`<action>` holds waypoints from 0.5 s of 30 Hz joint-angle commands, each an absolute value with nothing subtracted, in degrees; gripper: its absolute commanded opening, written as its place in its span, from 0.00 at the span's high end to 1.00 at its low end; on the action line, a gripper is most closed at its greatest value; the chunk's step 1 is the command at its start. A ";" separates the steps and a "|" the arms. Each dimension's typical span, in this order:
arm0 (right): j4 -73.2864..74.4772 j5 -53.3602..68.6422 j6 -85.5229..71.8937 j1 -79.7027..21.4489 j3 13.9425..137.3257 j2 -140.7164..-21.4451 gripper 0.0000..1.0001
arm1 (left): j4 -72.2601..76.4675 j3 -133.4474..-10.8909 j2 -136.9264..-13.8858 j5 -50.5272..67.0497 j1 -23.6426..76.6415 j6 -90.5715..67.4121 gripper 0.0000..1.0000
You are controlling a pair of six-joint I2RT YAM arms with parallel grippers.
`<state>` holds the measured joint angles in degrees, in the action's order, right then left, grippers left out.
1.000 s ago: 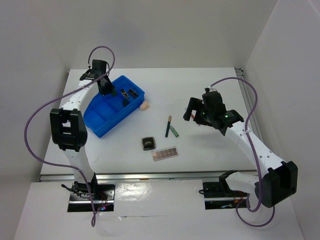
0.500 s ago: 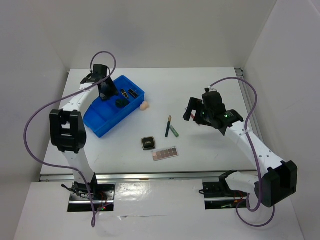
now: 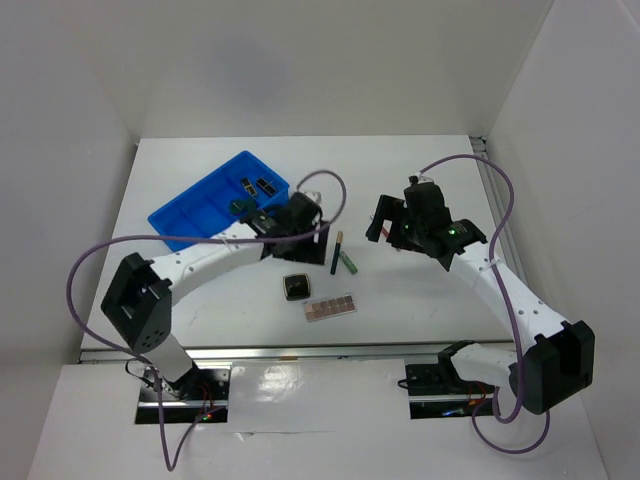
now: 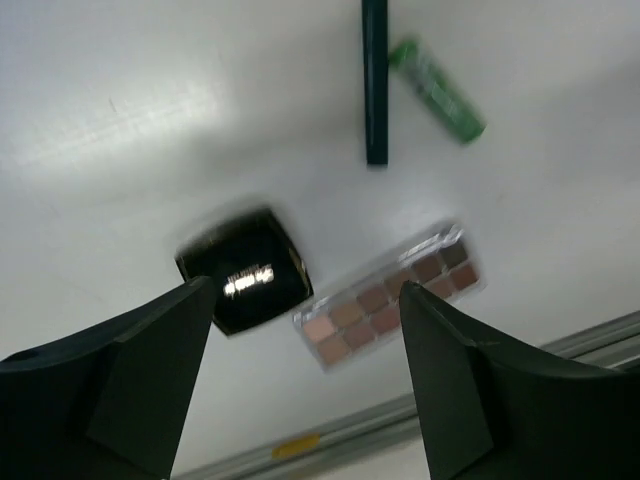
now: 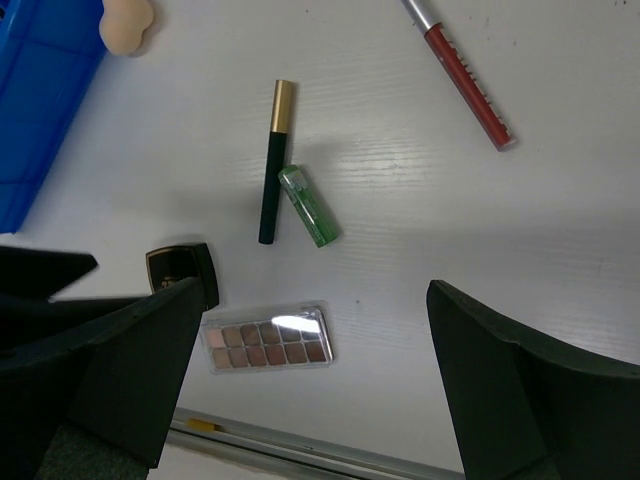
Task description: Organize the makeup
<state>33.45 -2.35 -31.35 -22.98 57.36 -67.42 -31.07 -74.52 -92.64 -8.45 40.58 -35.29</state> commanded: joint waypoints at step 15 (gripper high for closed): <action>32.69 -1.93 -31.03 -22.76 58.89 -65.21 0.00 | -43.24 -71.28 -102.12 -21.09 49.66 -55.20 0.00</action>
<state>33.50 -2.11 -31.35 -22.98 57.36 -67.29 -41.91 -71.77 -100.25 -18.26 49.36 -50.92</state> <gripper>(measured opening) 0.999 0.995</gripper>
